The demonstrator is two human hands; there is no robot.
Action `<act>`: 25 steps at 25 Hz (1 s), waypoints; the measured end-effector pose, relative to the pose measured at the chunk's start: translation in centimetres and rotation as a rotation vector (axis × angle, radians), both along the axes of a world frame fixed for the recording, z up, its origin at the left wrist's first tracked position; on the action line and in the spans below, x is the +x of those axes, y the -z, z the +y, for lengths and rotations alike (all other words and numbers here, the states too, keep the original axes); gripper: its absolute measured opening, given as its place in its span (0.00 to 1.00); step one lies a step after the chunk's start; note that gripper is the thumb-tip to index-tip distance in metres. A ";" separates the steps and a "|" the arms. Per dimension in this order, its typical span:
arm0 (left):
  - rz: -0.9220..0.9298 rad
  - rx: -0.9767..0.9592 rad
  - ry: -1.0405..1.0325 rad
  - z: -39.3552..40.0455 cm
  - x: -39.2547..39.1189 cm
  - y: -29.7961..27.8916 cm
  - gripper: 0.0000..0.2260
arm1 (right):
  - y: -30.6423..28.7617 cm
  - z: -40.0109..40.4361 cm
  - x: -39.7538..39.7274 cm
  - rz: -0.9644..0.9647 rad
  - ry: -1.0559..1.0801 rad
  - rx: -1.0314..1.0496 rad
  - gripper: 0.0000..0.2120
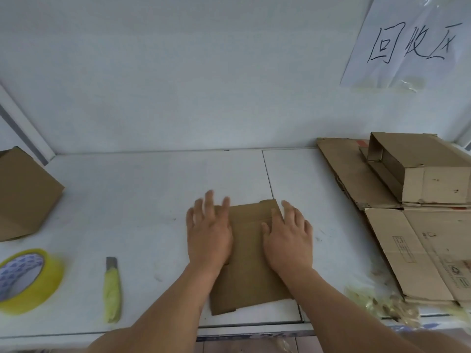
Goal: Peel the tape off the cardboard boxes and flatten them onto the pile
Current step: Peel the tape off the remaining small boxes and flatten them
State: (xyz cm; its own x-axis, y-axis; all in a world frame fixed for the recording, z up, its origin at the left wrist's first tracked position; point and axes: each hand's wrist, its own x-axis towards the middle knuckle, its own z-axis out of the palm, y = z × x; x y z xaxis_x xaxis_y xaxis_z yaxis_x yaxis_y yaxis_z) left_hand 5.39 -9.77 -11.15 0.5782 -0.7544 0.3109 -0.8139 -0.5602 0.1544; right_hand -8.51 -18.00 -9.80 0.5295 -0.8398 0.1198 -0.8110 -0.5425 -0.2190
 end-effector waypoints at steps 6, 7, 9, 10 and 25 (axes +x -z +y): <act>0.011 0.182 0.146 -4.2 0.9 0.1 0.22 | 1.0 2.5 -0.2 0.121 -0.150 0.158 0.34; 0.007 0.176 0.135 -4.3 0.9 0.4 0.23 | 1.0 2.4 -0.1 0.129 -0.145 0.151 0.34; -0.011 0.165 0.132 -4.0 1.0 1.0 0.25 | 0.9 2.9 0.0 0.151 -0.135 0.147 0.35; -0.007 0.178 0.136 -4.2 1.0 0.8 0.25 | 0.8 3.5 -0.3 0.159 -0.124 0.147 0.36; 0.134 0.163 -0.118 -3.1 -0.6 -0.2 0.36 | -1.6 5.8 -3.9 0.060 0.260 0.309 0.44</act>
